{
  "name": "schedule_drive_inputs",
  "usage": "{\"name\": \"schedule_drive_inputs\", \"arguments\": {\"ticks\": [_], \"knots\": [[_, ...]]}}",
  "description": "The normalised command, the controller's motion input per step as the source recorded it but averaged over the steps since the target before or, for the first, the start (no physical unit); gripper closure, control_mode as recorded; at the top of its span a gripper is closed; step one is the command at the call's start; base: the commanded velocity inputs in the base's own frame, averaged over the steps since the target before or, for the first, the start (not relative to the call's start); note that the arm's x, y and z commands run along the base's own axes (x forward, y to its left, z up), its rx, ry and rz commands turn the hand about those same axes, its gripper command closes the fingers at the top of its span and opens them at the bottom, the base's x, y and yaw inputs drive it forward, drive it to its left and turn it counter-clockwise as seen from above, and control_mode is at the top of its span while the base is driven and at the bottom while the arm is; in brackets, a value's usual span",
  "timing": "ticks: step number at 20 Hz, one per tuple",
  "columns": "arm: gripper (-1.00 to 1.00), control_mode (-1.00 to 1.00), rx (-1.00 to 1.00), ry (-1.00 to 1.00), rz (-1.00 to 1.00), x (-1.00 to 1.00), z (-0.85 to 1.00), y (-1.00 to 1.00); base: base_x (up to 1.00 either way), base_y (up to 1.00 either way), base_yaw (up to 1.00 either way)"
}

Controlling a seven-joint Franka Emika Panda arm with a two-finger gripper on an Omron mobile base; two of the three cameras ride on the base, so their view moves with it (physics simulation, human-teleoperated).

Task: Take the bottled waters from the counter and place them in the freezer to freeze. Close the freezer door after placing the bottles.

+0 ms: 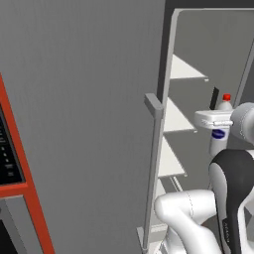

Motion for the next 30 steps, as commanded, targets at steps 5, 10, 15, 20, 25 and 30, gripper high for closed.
{"name": "schedule_drive_inputs", "arguments": {"ticks": [5,10,15,20,25,30], "knots": [[1.00,1.00,0.00,0.00,0.00,0.00,0.00,0.00,0.01,0.00,0.00],[1.00,-1.00,0.00,0.00,0.00,0.00,0.08,-0.04,0.00,0.00,0.00],[1.00,-1.00,-0.02,0.00,0.01,0.36,0.21,-0.12,0.00,0.00,0.00],[1.00,-1.00,-0.01,-0.02,0.00,0.54,0.15,-0.05,0.00,0.00,0.00],[1.00,-1.00,0.00,-0.05,0.00,0.39,0.11,-0.28,0.00,0.00,0.00],[1.00,-1.00,0.00,-0.07,0.00,0.49,0.03,-0.04,0.00,0.00,0.00]]}}
